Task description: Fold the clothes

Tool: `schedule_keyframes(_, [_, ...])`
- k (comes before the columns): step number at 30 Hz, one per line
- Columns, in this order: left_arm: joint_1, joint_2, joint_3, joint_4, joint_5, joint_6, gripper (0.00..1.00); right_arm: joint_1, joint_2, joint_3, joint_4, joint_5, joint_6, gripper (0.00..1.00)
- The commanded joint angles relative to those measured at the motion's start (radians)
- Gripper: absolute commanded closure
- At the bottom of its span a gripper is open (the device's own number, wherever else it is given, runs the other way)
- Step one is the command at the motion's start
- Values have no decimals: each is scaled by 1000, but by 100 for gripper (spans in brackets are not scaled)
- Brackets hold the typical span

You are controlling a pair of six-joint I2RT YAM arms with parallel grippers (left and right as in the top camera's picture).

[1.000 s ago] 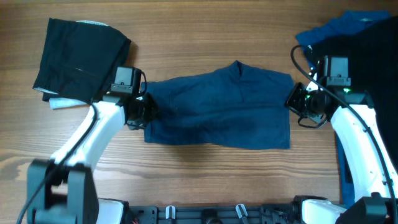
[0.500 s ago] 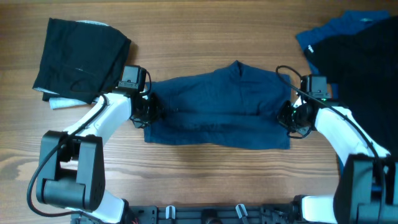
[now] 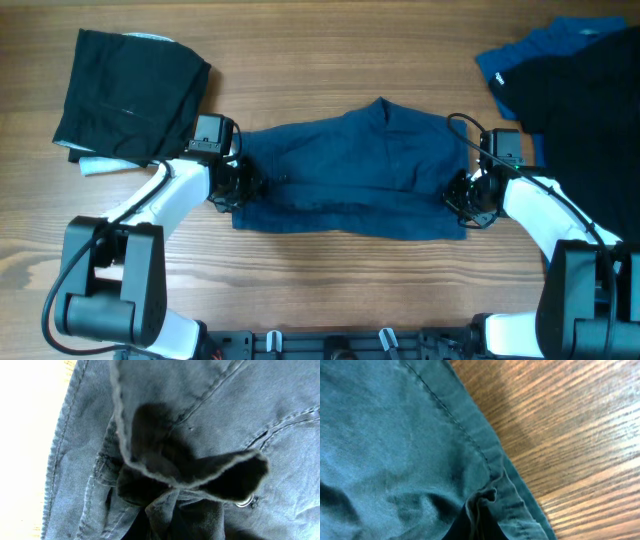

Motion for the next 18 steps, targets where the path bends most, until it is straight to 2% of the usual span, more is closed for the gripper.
schedule_keyframes(1, [0, 55, -111, -77, -50, 0, 96, 0, 58, -82, -70, -6, 56, 96])
schedule_keyframes(10, [0, 55, -119, -254, 6, 0, 96, 0, 58, -78, -206, -100, 71, 96])
schedule_keyframes(13, [0, 55, -124, -278, 5, 1, 96, 0, 58, -78, -283, -103, 113, 96])
schedule_keyframes(18, [0, 55, -153, -284, -44, 2, 96, 0, 58, -77, -309, -103, 103, 96])
